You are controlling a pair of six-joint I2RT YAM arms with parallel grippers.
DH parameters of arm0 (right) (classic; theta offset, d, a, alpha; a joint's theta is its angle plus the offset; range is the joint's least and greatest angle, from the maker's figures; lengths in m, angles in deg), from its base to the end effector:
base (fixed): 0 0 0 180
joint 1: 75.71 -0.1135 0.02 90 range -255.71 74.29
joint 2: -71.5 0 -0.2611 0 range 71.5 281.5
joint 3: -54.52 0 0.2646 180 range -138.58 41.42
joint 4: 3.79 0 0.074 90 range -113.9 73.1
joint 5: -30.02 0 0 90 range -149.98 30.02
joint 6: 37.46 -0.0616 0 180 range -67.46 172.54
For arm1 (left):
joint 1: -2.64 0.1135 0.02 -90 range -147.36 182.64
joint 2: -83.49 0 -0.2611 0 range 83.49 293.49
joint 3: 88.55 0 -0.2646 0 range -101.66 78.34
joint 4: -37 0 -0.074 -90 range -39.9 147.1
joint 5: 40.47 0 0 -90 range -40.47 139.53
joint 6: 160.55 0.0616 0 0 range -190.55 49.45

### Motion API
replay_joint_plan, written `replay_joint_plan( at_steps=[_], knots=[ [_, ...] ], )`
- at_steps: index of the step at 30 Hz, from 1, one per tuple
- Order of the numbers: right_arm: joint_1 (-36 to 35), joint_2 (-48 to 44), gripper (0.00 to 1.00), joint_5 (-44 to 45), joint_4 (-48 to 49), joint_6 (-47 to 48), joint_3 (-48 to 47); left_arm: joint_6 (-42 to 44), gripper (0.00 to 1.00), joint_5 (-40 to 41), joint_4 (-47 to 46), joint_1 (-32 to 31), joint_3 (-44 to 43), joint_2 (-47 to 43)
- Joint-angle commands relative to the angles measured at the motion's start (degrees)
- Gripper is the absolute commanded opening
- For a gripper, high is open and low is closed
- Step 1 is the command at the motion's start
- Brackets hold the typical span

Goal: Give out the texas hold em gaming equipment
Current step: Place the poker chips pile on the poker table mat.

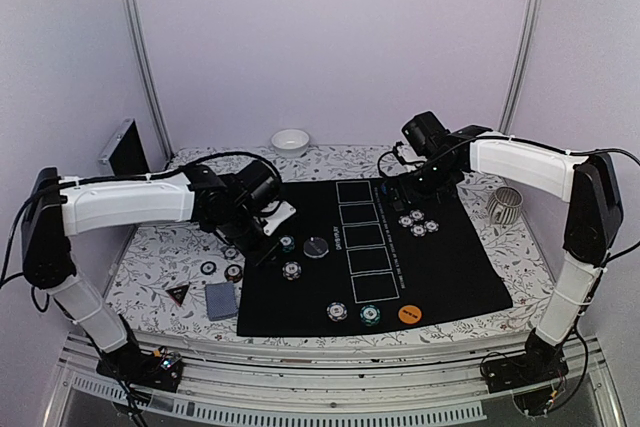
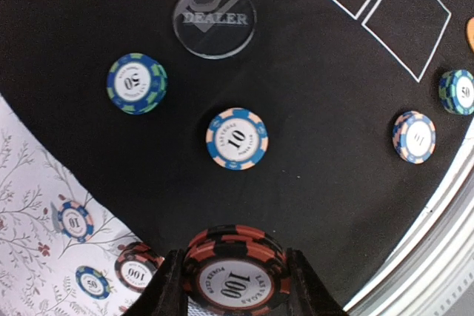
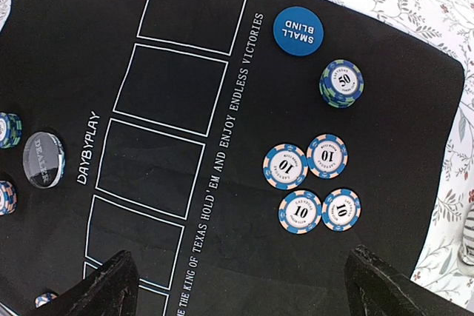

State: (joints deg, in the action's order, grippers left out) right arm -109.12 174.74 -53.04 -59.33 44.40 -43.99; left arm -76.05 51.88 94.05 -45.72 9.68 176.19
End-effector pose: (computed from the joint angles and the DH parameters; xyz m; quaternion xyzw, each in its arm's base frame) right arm 0.3468 0.2198 0.2285 -0.1959 0.9448 0.0361 0.2602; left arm 0.2297 -0.2546 0.1985 0.3549 0.9150 -0.0685 0.1794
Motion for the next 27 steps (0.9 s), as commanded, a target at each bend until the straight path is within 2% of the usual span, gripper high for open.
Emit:
replay_joint_plan(
  at_steps=[1, 6, 14, 19, 27],
  knots=[
    [-0.18, -0.38, 0.99, 1.03, -0.76, -0.65, -0.18, 3.25, 0.00, -3.47, -0.35, -3.10, -1.51, 2.65],
    [-0.14, -0.40, 0.99, 1.06, -0.82, -0.76, -0.20, 7.22, 0.00, -5.64, -1.11, -8.25, -1.61, 5.55],
    [-0.19, -0.05, 0.99, 1.23, -1.22, -0.89, 0.00, 8.85, 0.00, -6.87, -1.28, -9.64, 0.67, 9.76],
    [-0.17, 0.22, 0.99, 1.19, -1.30, -0.75, -0.20, 8.18, 0.00, -2.12, -1.56, -9.04, 1.54, 12.06],
    [-0.17, 0.41, 0.99, 1.65, -1.53, -0.80, -0.20, 6.27, 0.00, -0.93, -2.46, -5.96, 3.68, 12.42]
  ],
)
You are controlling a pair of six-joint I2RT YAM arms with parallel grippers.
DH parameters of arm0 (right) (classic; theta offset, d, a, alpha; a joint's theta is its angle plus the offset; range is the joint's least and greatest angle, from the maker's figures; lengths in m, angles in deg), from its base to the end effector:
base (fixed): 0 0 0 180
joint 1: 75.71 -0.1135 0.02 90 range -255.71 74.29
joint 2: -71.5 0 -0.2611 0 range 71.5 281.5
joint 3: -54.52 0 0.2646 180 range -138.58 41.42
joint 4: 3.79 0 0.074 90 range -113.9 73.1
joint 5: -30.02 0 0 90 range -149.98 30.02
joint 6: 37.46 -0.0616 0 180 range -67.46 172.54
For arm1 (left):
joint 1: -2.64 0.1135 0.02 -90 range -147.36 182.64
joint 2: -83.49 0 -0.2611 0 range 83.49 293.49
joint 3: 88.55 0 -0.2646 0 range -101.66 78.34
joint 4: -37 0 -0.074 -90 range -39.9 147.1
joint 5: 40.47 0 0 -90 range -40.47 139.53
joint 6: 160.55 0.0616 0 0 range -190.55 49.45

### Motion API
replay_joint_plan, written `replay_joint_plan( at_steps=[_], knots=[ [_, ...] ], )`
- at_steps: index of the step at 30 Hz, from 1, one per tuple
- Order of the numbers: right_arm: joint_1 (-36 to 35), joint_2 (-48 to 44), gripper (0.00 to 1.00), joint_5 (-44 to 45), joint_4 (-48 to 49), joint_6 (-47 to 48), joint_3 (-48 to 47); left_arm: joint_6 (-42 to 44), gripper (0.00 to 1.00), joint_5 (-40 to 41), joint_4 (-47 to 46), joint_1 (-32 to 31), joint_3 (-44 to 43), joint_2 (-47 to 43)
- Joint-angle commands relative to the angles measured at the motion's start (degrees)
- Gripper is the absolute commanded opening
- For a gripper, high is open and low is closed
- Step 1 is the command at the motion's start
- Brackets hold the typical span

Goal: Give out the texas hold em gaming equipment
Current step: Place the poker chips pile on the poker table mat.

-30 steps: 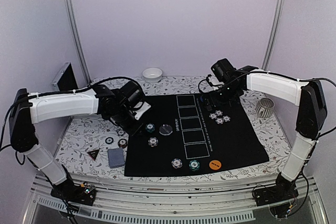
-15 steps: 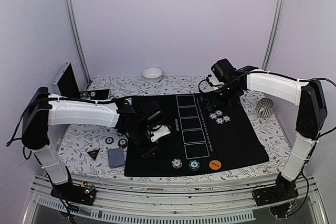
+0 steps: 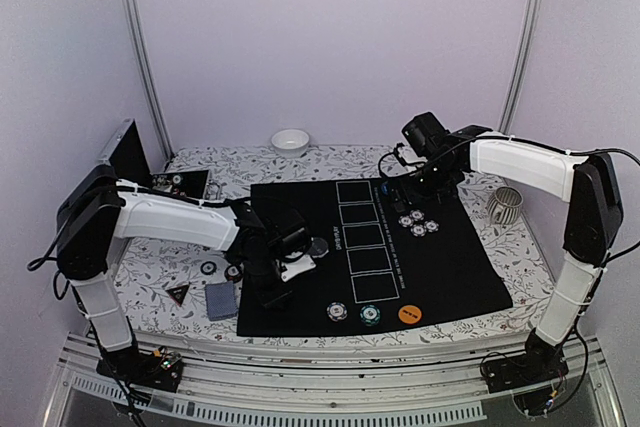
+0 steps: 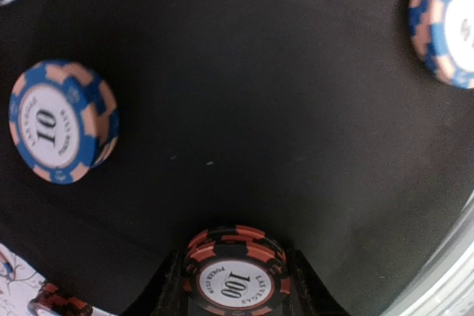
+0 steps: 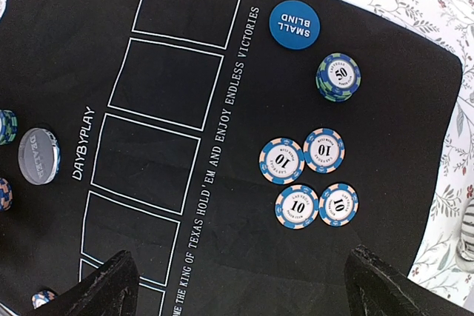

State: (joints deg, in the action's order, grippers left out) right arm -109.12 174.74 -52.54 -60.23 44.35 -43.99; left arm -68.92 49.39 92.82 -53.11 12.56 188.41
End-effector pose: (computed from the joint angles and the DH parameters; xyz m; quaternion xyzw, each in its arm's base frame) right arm 0.3455 0.2183 0.2275 -0.1952 0.9467 0.0295 0.2545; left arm 0.1936 -0.2846 0.1154 0.4789 0.8750 -0.0334 0.0627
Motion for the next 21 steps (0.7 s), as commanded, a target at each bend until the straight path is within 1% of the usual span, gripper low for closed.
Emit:
replay_joint_plan(
  at_steps=[1, 5, 6, 10, 12, 16, 18, 21],
  knots=[
    [-0.17, 0.46, 0.99, 1.17, -0.64, -0.77, -0.24, -1.09, 0.00, 1.74, -1.39, 1.69, 0.78, 0.27],
    [-0.17, 0.45, 0.99, 1.32, -0.99, -0.74, -0.20, -1.76, 0.00, 2.69, -1.50, 2.79, 0.93, 0.46],
    [-0.21, 0.39, 0.99, 1.39, -1.02, -0.70, -0.21, -1.80, 0.03, 2.83, -1.50, 2.90, 0.93, 0.39],
    [-0.17, 0.31, 0.99, 1.50, -1.16, -0.65, -0.48, -1.79, 0.31, 3.75, -1.59, 3.01, 1.30, 0.24],
    [-0.17, 0.26, 0.99, 1.52, -1.20, -0.68, -0.55, -1.63, 0.43, 3.91, -1.59, 3.01, 1.35, 0.05],
    [-0.12, 0.08, 0.99, 1.90, -1.54, -0.65, -0.71, -1.19, 0.56, 3.42, -1.49, 3.06, 1.10, -1.43],
    [-0.17, -0.10, 0.99, 2.03, -1.78, -0.60, -0.90, -0.91, 0.61, 2.60, -1.29, 3.04, 0.73, -2.61],
    [-0.17, -0.12, 0.99, 2.16, -2.00, -0.60, -1.21, -0.28, 0.64, 1.10, -0.65, 3.08, 0.03, -4.60]
  ],
)
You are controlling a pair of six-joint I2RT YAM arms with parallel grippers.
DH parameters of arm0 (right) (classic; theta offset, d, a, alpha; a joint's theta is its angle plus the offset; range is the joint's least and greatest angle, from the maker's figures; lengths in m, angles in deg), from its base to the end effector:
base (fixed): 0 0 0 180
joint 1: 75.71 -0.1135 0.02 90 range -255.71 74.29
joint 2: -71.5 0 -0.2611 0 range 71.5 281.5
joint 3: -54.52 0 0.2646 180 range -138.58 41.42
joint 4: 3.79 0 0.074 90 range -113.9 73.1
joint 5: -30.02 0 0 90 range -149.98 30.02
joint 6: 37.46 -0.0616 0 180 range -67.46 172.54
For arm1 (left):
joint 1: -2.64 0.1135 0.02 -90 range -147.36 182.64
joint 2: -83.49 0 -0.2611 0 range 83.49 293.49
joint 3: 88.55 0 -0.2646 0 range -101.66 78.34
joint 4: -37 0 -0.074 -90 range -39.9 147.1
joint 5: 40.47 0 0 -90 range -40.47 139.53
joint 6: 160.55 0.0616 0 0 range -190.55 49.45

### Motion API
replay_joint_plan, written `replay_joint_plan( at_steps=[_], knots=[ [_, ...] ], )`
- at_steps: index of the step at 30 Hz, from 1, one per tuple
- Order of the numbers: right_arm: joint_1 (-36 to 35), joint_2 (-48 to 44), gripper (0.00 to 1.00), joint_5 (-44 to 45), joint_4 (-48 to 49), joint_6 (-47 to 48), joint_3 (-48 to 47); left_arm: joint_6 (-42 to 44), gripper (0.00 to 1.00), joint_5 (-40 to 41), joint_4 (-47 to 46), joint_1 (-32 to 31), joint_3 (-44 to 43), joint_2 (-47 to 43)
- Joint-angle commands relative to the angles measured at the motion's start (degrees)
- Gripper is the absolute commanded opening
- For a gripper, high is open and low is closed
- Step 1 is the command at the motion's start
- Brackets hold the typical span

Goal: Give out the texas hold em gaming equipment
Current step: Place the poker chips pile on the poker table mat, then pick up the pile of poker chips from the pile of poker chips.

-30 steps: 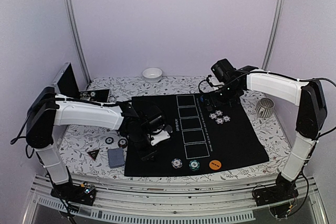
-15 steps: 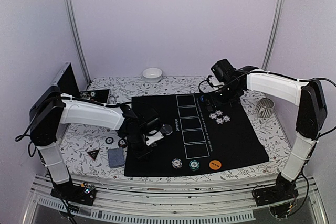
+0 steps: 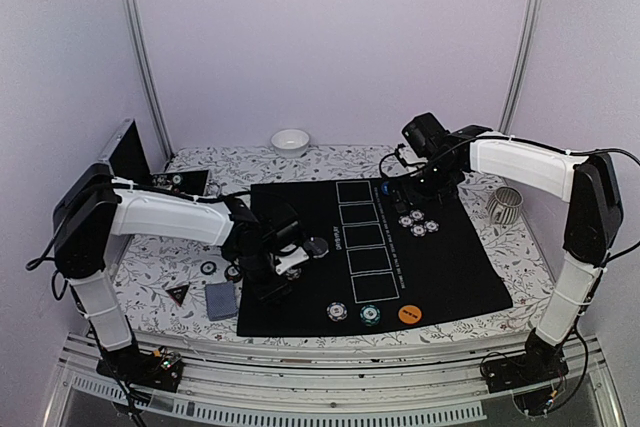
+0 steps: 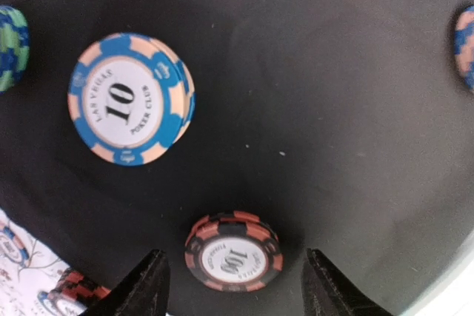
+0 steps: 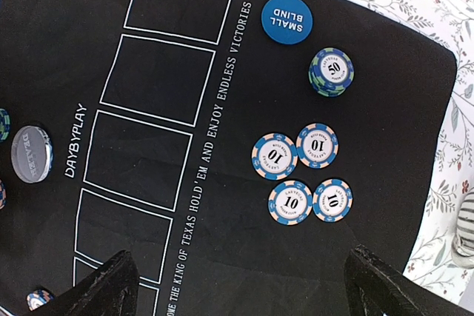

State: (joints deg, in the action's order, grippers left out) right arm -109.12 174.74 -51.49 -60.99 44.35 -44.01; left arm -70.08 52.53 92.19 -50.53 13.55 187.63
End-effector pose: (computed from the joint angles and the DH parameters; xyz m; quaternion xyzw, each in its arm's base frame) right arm 0.3448 0.2165 0.2269 -0.1937 0.9480 0.0188 0.2517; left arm 0.2072 -0.2713 0.1157 0.4480 0.8905 -0.0098 0.0785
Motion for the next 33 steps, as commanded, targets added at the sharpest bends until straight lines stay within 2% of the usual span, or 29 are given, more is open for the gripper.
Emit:
replay_joint_plan(
  at_steps=[1, 7, 8, 10, 11, 14, 21, 23, 28, 33],
  knots=[
    [-0.17, -0.14, 0.99, 1.17, -1.31, -0.53, -1.39, 1.04, 0.64, -2.46, 0.36, 0.58, -1.17, -4.63],
    [-0.21, -0.06, 0.99, 1.24, -1.46, -0.44, -1.67, 1.26, 0.70, -5.42, 1.97, 5.34, -1.74, -11.28],
    [-0.17, -0.10, 0.99, 1.23, -1.49, -0.50, -1.69, 0.54, 0.74, -4.85, 2.21, 7.11, -1.62, -12.08],
    [-0.17, -0.10, 0.99, 1.21, -1.44, -0.45, -1.67, -1.24, 0.92, -1.98, 2.95, 10.91, -1.36, -12.46],
    [-0.17, -0.06, 0.99, 1.23, -1.43, -0.43, -1.64, -2.24, 0.97, -0.10, 3.47, 12.80, -1.12, -12.00],
    [-0.22, -0.23, 0.99, 1.28, -1.43, -0.58, -1.43, -4.43, 0.98, 1.86, 4.00, 16.39, -0.06, -8.75],
    [-0.19, -0.63, 0.99, 1.78, -1.45, -0.59, -0.61, -5.04, 0.98, -0.20, -0.94, 17.84, 3.57, -5.26],
    [-0.17, -0.69, 0.99, 1.92, -1.41, -0.55, -0.38, -5.04, 0.94, -0.51, -1.64, 18.53, 3.94, -4.57],
    [-0.15, -0.59, 0.99, 1.89, -1.51, -0.60, -0.18, -4.82, 0.70, -1.83, -1.68, 19.23, 4.21, -3.40],
    [-0.18, -0.32, 0.99, 1.89, -1.43, -0.70, -0.34, -4.93, 0.59, -0.90, -0.92, 19.88, 5.08, -3.75]
  ],
)
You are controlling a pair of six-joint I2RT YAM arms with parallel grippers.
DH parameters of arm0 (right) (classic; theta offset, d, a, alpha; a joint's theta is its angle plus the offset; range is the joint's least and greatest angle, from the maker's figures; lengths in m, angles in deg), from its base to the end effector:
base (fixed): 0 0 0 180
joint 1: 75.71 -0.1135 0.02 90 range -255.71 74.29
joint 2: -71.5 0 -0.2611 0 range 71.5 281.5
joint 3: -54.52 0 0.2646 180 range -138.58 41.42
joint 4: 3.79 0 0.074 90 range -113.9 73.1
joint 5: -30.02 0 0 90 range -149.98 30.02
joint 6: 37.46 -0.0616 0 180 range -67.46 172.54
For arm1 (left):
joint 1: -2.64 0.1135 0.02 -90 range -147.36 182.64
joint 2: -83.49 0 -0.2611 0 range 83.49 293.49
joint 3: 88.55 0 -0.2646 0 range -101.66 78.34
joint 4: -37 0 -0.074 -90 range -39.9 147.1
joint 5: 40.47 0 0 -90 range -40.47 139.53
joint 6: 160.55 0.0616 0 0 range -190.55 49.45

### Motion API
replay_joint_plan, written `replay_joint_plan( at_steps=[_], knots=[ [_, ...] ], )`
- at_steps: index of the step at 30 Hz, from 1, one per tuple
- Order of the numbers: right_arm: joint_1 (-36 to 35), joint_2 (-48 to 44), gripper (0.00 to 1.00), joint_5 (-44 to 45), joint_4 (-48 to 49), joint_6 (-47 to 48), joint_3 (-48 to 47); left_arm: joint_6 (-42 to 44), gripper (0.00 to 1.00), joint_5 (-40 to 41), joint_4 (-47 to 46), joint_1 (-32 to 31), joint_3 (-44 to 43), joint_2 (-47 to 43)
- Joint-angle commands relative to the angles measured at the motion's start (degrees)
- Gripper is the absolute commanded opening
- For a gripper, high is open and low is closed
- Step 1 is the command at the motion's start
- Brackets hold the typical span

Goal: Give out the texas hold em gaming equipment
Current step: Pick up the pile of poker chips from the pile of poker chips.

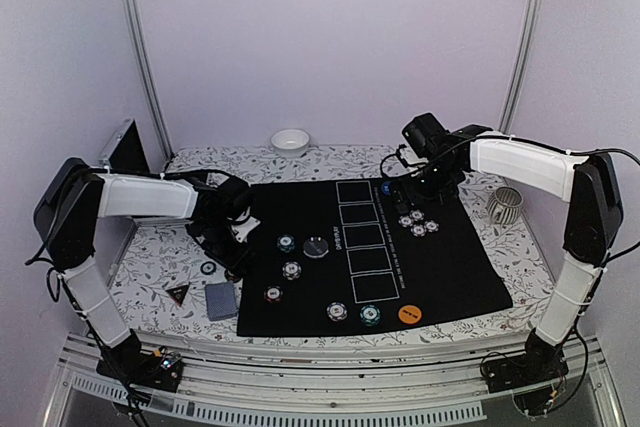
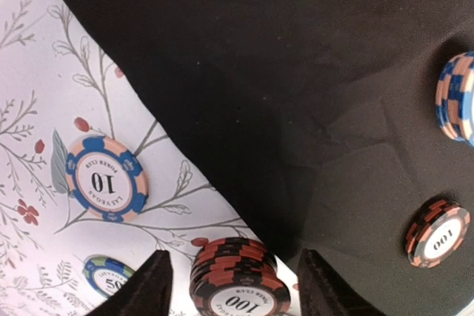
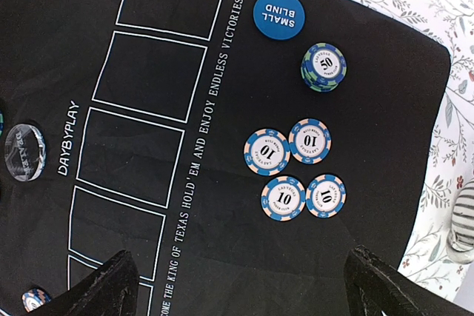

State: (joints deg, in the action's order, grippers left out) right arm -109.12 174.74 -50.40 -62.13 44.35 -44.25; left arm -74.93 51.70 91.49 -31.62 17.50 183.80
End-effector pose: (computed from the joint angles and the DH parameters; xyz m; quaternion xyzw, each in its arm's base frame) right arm 0.3439 0.2145 0.2272 -0.1923 0.9495 0.0073 0.2478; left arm 0.2702 -0.1812 0.1191 0.2555 0.9633 -0.0086 0.0815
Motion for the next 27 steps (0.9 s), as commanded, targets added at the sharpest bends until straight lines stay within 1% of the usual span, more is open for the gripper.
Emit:
replay_joint_plan(
  at_steps=[1, 2, 9, 12, 15, 17, 19, 20, 24, 27],
  knots=[
    [-0.17, -0.22, 0.99, 0.76, -0.27, -0.63, -0.19, -0.16, 0.56, -0.03, -0.11, 1.31, 1.33, -0.03],
    [-0.19, -0.09, 0.99, 0.64, -0.25, -0.68, -0.29, -0.33, 0.55, -0.03, -0.02, 1.51, 1.53, -0.16],
    [-0.17, 0.13, 0.99, 0.61, -0.34, -0.52, -0.38, -0.57, 0.55, -1.06, 0.19, 1.92, 2.17, -0.85],
    [-0.19, 0.12, 0.99, 0.61, -0.38, -0.51, -0.33, -0.46, 0.51, -2.56, 0.10, 1.94, 2.13, -1.29],
    [-0.21, 0.17, 0.99, 0.56, -0.47, -0.53, -0.31, -0.17, 0.38, -3.74, 0.16, 1.92, 2.04, -1.54],
    [-0.17, 0.17, 0.99, 0.61, -0.54, -0.59, -0.29, -0.15, 0.24, -3.85, 0.38, 1.92, 2.04, -1.70],
    [-0.17, 0.13, 0.99, 0.56, -0.62, -0.60, -0.29, -0.26, 0.06, -3.26, 0.76, 1.92, 1.81, -1.93],
    [-0.17, 0.12, 0.99, 0.61, -0.64, -0.57, -0.33, -0.35, 0.00, -2.45, 0.99, 1.92, 1.55, -2.17],
    [-0.21, -0.05, 0.99, 0.68, -0.63, -0.57, -0.29, -0.87, 0.00, 1.34, 2.36, 1.92, -0.33, -3.69],
    [-0.17, -0.27, 0.99, 0.85, -0.64, -0.65, -0.55, -1.07, 0.00, 1.87, 3.54, 1.79, -2.45, -5.06]
  ],
)
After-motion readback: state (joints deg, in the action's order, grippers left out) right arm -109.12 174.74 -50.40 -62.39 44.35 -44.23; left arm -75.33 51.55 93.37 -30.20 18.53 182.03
